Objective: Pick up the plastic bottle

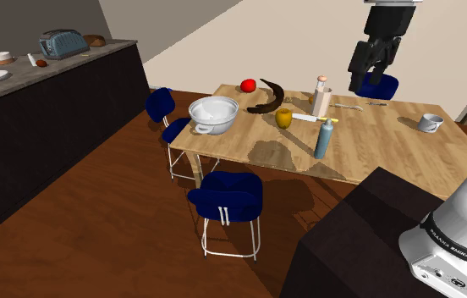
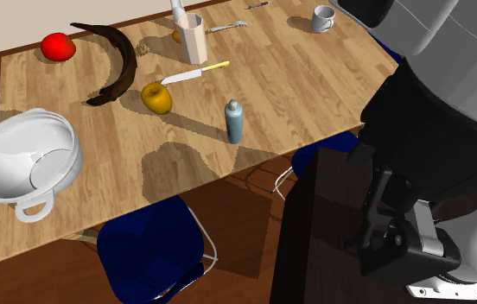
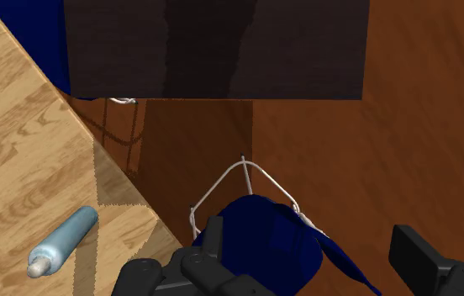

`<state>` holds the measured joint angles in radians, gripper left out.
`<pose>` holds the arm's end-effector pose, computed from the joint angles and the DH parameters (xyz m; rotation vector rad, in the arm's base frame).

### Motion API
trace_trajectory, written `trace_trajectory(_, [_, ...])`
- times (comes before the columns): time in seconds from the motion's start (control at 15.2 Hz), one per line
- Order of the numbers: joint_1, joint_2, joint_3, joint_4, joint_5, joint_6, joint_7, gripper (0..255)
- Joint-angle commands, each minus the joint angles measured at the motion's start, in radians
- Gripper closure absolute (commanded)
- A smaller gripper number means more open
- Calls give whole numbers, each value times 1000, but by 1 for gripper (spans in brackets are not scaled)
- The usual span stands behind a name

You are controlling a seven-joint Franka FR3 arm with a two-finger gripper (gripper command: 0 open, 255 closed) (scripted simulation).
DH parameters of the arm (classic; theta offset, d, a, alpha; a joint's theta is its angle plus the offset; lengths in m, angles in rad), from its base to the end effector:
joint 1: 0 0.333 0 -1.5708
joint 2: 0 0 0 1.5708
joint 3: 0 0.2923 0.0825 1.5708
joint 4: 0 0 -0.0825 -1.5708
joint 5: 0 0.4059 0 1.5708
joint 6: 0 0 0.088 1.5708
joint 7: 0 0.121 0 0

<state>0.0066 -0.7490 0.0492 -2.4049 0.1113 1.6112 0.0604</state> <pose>0.3544 0.0347 0.5261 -3.0652 0.0391 0.0752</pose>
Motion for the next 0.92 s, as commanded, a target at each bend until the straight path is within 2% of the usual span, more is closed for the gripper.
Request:
trace_trajectory(0.0, [0,0,0,0,0,0,0,0])
trace_trajectory(0.46, [-38,130,-87,-63,-87,171,-148,0])
trace_trajectory(0.86, [-70,293,-158,-64,-147,323,-265,0])
